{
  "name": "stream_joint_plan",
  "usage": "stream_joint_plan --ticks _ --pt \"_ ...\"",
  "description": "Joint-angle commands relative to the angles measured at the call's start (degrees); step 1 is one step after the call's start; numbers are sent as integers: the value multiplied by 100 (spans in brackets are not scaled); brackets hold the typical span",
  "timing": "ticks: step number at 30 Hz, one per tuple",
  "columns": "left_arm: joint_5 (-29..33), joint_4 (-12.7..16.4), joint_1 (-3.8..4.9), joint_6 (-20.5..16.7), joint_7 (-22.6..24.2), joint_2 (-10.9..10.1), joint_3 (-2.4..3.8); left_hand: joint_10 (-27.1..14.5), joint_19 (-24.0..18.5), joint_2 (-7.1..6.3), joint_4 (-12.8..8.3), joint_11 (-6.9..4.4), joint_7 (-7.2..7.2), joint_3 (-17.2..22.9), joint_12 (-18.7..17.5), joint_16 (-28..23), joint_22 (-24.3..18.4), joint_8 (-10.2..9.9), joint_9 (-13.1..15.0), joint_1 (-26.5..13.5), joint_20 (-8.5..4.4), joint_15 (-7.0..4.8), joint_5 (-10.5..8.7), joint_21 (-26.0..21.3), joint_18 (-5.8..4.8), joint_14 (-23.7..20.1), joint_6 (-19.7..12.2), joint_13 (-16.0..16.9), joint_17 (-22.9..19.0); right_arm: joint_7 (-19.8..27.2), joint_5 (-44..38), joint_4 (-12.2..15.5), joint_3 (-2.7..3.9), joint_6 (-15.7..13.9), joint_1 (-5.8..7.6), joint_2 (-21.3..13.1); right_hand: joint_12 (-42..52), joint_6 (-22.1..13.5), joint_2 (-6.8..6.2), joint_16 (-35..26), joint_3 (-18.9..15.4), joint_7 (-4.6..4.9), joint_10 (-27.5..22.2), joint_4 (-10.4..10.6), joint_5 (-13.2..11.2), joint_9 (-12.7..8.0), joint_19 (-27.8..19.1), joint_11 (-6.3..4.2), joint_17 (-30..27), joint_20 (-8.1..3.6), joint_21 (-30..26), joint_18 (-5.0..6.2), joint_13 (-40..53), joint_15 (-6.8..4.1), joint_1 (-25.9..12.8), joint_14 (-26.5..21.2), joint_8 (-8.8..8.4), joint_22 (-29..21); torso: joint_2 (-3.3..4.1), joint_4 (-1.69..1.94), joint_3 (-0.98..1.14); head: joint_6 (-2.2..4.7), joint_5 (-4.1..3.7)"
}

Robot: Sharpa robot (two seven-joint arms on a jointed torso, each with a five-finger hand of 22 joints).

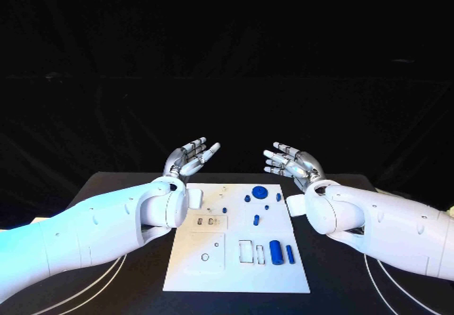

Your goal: Assemble the parts on the task board

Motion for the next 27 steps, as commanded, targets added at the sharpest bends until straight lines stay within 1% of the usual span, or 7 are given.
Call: stream_joint_plan --ticks 1,4,6,9,10,11,27 --pt "-83 -14 12 439 -47 15 2 586 896 111 52 167 689 98 97 223 132 70 40 369 37 147 16 226 270 1023 408 51 123 -456 -594 -121 -20 1190 52 46 189 1313 31 200 73 635 1751 -390 78 100 920 -119 86 29 309 290 96 -179 501 1665 168 103 -1 0 -2 0 1" --pt "-83 -14 12 439 -47 15 2 1526 2116 274 -95 167 723 281 225 533 322 172 91 664 27 86 -3 617 351 1992 1033 111 238 -553 -704 -204 -37 1436 91 75 289 2163 51 343 227 538 2227 -618 250 127 1361 -250 74 -75 521 341 70 -347 611 2256 219 149 -1 0 -2 0 1" --pt "-83 -14 12 439 -47 15 2 2084 2370 295 -191 109 671 349 309 625 363 204 105 789 11 13 -11 731 412 2222 1281 147 260 -581 -734 -228 -41 1505 102 82 299 2401 47 344 277 524 2327 -680 274 136 1424 -290 76 -101 546 347 74 -388 611 2360 223 145 -1 0 -2 0 1" --pt "-83 -14 12 439 -47 15 2 2895 3083 385 -397 -63 550 404 521 856 480 421 197 893 -58 -200 -19 1044 556 2857 2415 180 338 -610 -768 -253 -47 1580 114 91 296 2862 35 342 386 473 2531 -798 276 150 1595 -349 80 -182 616 356 75 -465 555 2602 214 143 -1 0 -2 0 1" --pt "-277 144 17 360 -19 -266 3 3040 3263 407 -453 -101 500 403 560 910 506 462 204 900 -109 -261 -20 1116 563 3036 2581 178 368 -486 -2519 -467 -35 707 191 -34 295 2945 25 347 413 461 2584 -825 270 153 1644 -366 83 -204 639 357 75 -486 543 2671 212 145 107 41 3 -54 -65" --pt "-286 175 19 368 -21 -294 3 3182 3434 428 -502 -161 461 403 596 964 532 496 208 904 -162 -315 -24 1185 573 3217 2700 180 406 -505 -2641 -464 -33 671 201 -49 289 2979 16 345 436 454 2621 -842 264 152 1678 -376 83 -220 654 356 75 -500 534 2717 206 146 133 53 5 -49 -75" --pt "-313 851 58 644 -102 -786 107 4001 4451 610 -775 -418 272 451 490 1038 672 481 169 832 -534 -659 -19 1515 558 4248 3365 156 856 -1042 -4625 -493 23 692 413 -129 142 3257 -223 548 778 365 3057 -859 152 147 2564 -541 258 -622 1322 338 84 -830 516 3801 174 408 484 182 -28 78 -182"
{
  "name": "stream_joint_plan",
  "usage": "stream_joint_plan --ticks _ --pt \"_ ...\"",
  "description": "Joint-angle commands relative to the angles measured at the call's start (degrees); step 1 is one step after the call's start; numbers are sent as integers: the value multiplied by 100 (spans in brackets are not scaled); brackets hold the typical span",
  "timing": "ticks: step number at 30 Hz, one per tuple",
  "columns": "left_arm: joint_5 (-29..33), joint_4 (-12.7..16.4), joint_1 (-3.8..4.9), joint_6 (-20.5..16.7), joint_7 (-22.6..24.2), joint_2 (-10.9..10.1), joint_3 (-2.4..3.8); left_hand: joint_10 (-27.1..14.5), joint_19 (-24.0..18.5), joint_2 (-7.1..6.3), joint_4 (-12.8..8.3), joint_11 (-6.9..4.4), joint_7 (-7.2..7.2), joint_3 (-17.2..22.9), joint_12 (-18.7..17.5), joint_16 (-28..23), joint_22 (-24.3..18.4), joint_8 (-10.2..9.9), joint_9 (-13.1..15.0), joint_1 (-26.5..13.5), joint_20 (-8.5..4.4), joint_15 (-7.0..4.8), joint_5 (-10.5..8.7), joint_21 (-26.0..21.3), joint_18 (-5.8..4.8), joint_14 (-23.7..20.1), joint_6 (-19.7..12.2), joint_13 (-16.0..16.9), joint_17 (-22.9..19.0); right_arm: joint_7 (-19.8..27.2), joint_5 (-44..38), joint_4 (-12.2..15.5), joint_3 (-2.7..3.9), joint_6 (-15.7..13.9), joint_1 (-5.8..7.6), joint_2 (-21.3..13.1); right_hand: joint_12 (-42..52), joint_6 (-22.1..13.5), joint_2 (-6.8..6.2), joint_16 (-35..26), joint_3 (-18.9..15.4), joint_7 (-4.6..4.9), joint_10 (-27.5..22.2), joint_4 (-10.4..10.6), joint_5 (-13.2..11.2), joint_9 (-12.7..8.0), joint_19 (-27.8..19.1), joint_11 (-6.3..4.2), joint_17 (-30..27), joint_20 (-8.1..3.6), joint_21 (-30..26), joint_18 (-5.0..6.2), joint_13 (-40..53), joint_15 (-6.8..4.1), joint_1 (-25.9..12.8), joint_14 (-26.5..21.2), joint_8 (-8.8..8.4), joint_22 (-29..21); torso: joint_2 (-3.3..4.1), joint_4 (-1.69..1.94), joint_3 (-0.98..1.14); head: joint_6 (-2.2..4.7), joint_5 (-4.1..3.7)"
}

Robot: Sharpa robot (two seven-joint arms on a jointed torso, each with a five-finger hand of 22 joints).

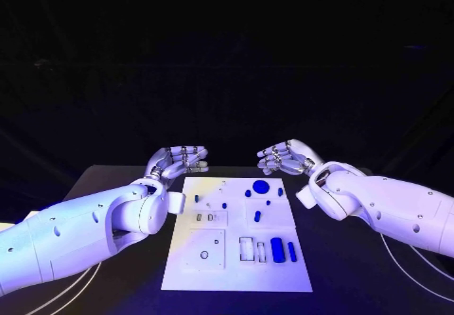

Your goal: Assemble the parts on the task board

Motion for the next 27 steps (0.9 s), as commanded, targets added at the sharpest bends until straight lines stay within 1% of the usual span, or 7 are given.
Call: stream_joint_plan --ticks 1,9,14,16,20,25,27 --pt "-54 165 15 269 -19 -59 30 327 426 116 -119 -82 -61 21 -30 69 73 -9 -1 -18 -130 -123 -19 154 109 428 264 6 192 -337 -1150 -37 11 57 46 15 -85 208 -170 172 184 -50 249 -8 -42 12 496 -88 143 -223 433 26 12 -191 16 670 -2 193 155 49 -15 44 -29" --pt "71 621 28 409 -97 -263 64 343 475 118 -135 -84 -58 30 -67 60 86 -37 -6 -22 -147 -133 -20 173 104 469 272 5 240 -1219 -2875 -155 59 354 178 89 -57 393 -384 498 194 -182 671 64 -41 19 978 -274 482 -470 1118 27 31 -430 -116 1472 9 568 348 128 -24 116 -116" --pt "107 942 42 503 -83 -366 75 327 494 69 -144 -67 -39 -2 -116 32 90 -79 -13 -63 -149 -122 -25 173 93 470 250 3 281 -1755 -3916 -187 71 585 234 156 -78 525 -446 821 182 -292 886 46 11 23 1255 -382 789 -600 1536 25 32 -566 -195 1856 11 801 473 216 -37 190 -221" --pt "105 1037 48 502 -102 -394 79 327 494 69 -144 -67 -39 -2 -116 32 90 -79 -13 -63 -149 -122 -25 173 93 470 250 3 281 -1852 -4171 -189 74 642 243 180 -113 555 -441 1063 235 -325 913 18 15 21 1306 -394 963 -640 1713 19 26 -605 -170 1864 4 909 511 243 -34 204 -259" --pt "102 1170 111 504 -172 -490 85 324 498 68 -143 -64 -33 -6 -125 25 91 -86 -14 -72 -149 -119 -24 173 92 469 249 3 289 -2036 -4715 -182 84 791 267 236 -138 597 -488 2105 396 -370 886 8 1 16 1354 -416 1620 -702 2340 9 20 -649 -205 1829 -7 1313 613 292 -22 327 -292" --pt "111 1233 158 514 -207 -591 87 325 502 66 -142 -62 -31 -10 -130 22 92 -89 -13 -80 -149 -119 -25 173 91 470 250 4 296 -2146 -5058 -177 89 964 288 263 -111 587 -533 3265 535 -355 720 34 -62 16 1570 -452 2396 -691 3925 -176 30 -625 -298 1779 -10 3014 691 327 -17 341 -331" --pt "115 1251 167 519 -220 -609 87 325 502 66 -142 -62 -31 -10 -130 22 92 -89 -13 -80 -149 -119 -25 173 91 470 250 4 296 -2152 -5129 -177 89 1050 292 268 -129 595 -562 3696 568 -360 699 36 -66 17 1561 -438 2825 -670 4314 -223 26 -627 -316 1760 -7 3456 706 338 -20 296 -349"
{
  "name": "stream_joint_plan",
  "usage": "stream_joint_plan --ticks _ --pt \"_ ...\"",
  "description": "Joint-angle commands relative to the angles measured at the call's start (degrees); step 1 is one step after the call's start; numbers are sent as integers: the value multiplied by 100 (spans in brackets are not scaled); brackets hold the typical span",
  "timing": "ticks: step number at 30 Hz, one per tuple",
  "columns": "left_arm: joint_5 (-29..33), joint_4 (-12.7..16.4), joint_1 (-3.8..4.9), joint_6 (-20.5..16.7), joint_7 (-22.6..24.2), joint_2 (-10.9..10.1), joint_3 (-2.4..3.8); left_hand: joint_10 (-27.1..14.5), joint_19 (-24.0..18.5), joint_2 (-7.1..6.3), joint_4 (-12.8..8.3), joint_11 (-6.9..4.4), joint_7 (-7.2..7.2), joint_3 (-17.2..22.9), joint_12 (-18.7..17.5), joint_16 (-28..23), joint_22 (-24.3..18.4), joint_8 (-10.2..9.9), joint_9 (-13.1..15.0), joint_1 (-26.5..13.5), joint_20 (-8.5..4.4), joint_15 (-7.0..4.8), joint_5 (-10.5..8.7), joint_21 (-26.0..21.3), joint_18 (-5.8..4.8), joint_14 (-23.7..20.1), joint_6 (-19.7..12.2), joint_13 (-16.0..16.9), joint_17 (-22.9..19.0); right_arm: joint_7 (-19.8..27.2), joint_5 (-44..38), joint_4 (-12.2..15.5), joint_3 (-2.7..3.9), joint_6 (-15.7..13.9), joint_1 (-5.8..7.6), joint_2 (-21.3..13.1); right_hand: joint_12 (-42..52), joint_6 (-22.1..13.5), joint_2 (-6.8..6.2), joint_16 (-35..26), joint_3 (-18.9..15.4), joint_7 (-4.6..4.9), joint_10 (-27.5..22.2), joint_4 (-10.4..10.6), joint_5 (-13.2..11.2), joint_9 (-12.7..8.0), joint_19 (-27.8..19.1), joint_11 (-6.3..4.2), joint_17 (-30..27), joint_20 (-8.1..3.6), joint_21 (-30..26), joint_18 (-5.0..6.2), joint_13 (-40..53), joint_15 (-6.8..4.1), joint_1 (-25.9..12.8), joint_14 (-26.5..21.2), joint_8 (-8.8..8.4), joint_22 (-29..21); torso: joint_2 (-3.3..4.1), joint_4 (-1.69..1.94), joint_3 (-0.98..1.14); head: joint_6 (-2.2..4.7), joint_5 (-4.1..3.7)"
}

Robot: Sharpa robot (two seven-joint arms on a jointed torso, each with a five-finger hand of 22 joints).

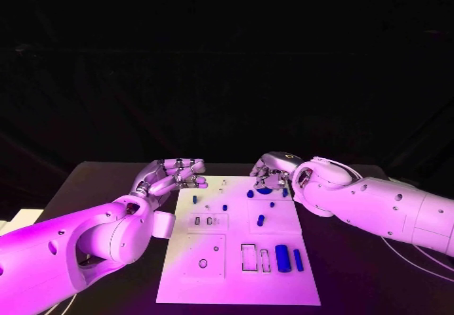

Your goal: Assemble the parts on the task board

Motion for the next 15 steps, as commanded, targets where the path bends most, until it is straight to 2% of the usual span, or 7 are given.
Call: stream_joint_plan --ticks 1,3,10,15 --pt "38 51 18 151 -48 -10 6 2 42 -15 -16 22 27 -12 -33 -21 8 -23 -6 -56 -12 18 -25 26 94 36 7 6 5 -263 -655 6 4 399 9 11 -5 21 -51 446 67 -19 -29 -2 -22 -4 0 7 416 28 429 -86 2 17 -13 147 -10 468 79 41 2 -38 -38" --pt "46 67 24 162 -65 -11 6 2 46 -16 -15 23 28 -15 -37 -22 9 -27 -5 -62 -12 19 -25 26 93 39 7 6 11 -253 -702 13 5 480 12 17 -12 32 -63 801 105 -16 -54 5 -23 -2 -4 19 763 47 752 -123 -1 18 -23 132 -6 835 104 50 0 -27 -32" --pt "57 92 29 185 -83 12 6 2 49 -17 -14 25 32 -19 -42 -25 10 -31 -6 -69 -12 19 -26 26 93 41 5 6 17 -196 -742 10 5 576 16 53 -13 28 -79 1127 165 -14 -61 8 -32 -3 -54 28 1061 72 1057 -150 0 21 -20 89 -7 1157 163 46 -5 -26 -43" --pt "85 97 29 168 -42 24 6 1 54 -17 -13 28 37 -23 -49 -27 11 -37 -6 -78 -12 20 -25 27 92 46 4 7 27 -202 -761 -18 5 695 22 89 -14 36 -69 1175 206 -13 -69 6 -35 -1 -102 31 1082 81 1134 -151 -2 25 0 52 -3 1223 179 59 -13 -27 -59"
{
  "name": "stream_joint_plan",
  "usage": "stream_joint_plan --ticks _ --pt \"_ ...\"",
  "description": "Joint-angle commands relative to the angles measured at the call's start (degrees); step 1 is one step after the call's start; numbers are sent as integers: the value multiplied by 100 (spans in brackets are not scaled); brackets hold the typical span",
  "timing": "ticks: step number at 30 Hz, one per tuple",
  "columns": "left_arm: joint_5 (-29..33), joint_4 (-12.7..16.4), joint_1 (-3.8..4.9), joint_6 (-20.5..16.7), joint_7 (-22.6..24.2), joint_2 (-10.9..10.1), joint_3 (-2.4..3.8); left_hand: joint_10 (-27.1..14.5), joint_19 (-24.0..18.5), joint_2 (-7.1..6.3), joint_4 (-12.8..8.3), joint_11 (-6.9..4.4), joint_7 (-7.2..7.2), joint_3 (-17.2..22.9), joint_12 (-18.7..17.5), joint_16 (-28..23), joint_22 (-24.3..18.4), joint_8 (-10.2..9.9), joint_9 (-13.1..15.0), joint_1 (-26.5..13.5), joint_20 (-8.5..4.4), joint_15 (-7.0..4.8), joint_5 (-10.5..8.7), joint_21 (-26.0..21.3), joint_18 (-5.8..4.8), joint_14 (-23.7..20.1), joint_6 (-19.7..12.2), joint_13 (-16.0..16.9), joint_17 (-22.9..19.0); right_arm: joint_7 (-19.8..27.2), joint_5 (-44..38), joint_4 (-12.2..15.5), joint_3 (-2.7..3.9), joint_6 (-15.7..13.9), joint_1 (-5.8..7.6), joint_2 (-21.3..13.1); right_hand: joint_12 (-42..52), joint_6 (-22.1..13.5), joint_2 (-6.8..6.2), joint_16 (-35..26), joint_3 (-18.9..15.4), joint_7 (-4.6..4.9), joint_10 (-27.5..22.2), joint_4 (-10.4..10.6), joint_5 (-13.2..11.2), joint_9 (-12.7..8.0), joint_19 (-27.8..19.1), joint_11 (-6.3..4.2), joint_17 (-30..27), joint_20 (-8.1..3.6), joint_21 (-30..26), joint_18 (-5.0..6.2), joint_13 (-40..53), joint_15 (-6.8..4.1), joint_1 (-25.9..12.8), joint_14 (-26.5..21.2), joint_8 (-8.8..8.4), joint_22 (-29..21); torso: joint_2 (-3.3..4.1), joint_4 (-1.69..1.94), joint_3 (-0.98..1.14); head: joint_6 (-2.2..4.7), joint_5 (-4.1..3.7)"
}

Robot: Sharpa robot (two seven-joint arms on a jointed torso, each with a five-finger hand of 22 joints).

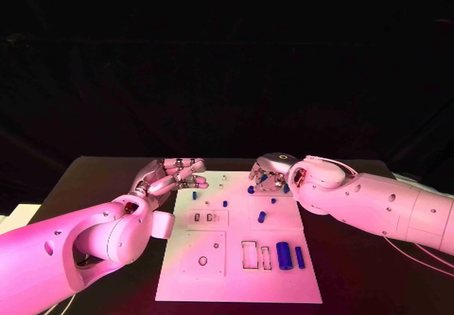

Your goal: Assemble the parts on the task board

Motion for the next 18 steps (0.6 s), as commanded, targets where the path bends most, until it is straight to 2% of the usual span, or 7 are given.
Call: stream_joint_plan --ticks 1,3,14,18 --pt "58 23 11 119 40 16 6 1 33 8 -14 28 37 -23 -23 -27 6 -37 -6 -54 8 0 -25 27 92 25 4 8 8 -53 -205 -15 2 304 10 24 -14 38 -41 32 46 -12 -43 -5 -36 0 -30 5 9 9 38 -65 -2 25 31 50 -2 21 30 20 -7 1 -23" --pt "66 28 11 121 47 17 6 1 33 8 -14 28 37 -23 -23 -27 6 -37 -6 -54 8 0 -25 27 92 25 4 8 8 -62 -213 -27 2 342 14 36 -16 44 -36 42 57 -12 -48 -8 -37 1 -39 6 16 10 50 -65 -3 26 39 44 -1 32 39 34 -15 -3 -37" --pt "78 80 11 144 39 0 6 6 40 8 -15 29 40 -25 -27 -28 8 -41 -5 -58 7 -1 -25 28 92 32 7 10 19 -48 -235 -178 0 423 20 188 -13 95 22 229 165 -2 -45 -1 -58 5 -59 12 198 21 193 -79 -5 33 72 42 7 187 92 84 -22 -6 -51" --pt "79 88 11 146 26 -7 6 4 42 7 -22 30 42 -25 -33 -32 8 -46 -6 -55 7 0 -23 28 92 33 4 10 26 -20 -237 -244 -1 460 20 231 -10 150 52 336 228 -4 -29 3 -89 12 -45 9 299 23 280 -90 -5 32 85 54 19 287 112 119 -36 -17 -82"
